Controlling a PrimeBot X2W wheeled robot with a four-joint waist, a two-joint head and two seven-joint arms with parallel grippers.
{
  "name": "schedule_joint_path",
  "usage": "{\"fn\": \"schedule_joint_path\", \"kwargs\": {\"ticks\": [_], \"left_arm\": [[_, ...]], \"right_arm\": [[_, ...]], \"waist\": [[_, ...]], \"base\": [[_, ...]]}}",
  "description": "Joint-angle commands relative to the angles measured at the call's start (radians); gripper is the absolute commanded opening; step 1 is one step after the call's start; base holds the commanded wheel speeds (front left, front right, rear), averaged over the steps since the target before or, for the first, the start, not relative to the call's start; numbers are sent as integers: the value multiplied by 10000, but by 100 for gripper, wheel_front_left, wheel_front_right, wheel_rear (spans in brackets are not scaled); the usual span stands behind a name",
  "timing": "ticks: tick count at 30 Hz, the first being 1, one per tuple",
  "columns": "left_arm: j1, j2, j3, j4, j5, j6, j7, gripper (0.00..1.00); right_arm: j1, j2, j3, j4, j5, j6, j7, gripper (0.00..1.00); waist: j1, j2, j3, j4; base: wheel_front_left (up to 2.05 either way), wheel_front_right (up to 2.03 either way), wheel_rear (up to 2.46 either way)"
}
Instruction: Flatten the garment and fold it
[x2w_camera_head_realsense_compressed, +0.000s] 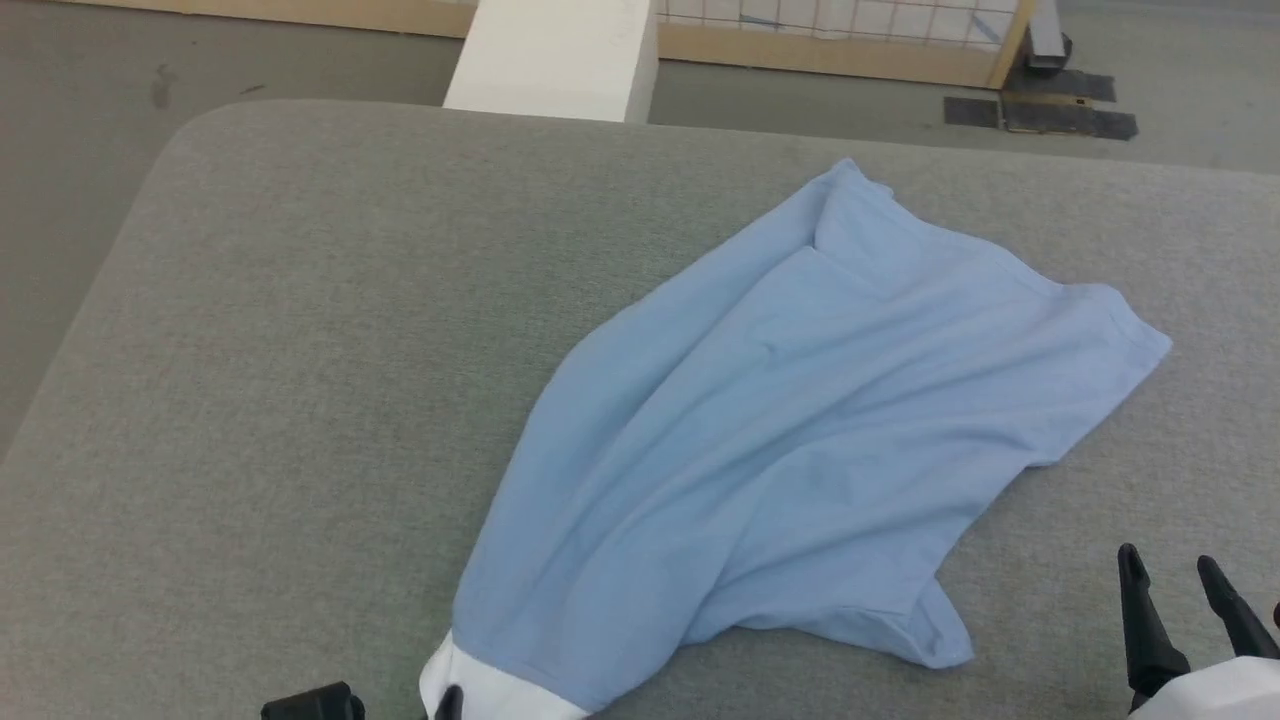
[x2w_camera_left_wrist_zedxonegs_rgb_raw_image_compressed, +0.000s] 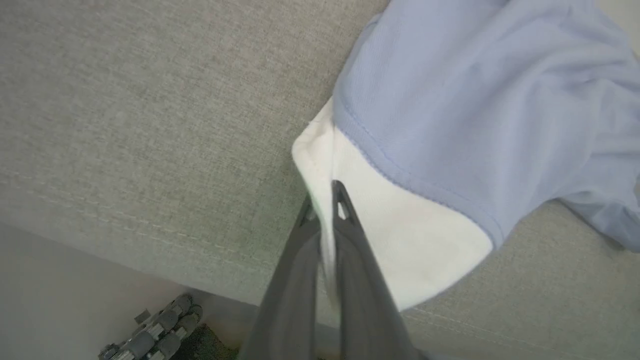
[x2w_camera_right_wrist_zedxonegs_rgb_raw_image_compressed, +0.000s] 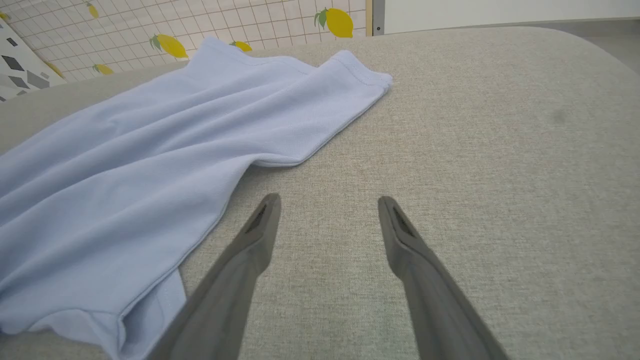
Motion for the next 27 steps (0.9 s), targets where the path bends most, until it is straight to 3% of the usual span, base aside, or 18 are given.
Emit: {"fn": "schedule_joint_path", "kwargs": {"ticks": [1,2,12,15,22,27], "left_arm": [[-180,-83,48,-34,68,-25,-229,55],[-293,-141,63,-39,110,0,-378,100],[-1865,-462,708,-877,-177,-694,-2595,100],[-2150,-423,938,-1004,289,-632,-3454,100],[-2279,118,684,-546,2793,-138,-4847,100],[-2191,-137,545,-189,2906,-134,-4993,100]], "right_arm": [[5,7,34,10,-70,-15,75,100],[-15,7,44,8,-80,-15,89,100],[-61,7,40,37,-28,-15,157,100],[-56,7,67,91,25,-15,137,100],[29,7,195,247,183,-15,16,100],[-24,7,246,216,215,-15,5,100]], "waist": [[0,0,-58,152],[0,0,-78,178],[0,0,-200,45],[0,0,-220,-137],[0,0,-290,-550],[0,0,-286,-660]], "base": [[0,0,0],[0,0,0],[0,0,0],[0,0,0],[0,0,0],[0,0,0]]}}
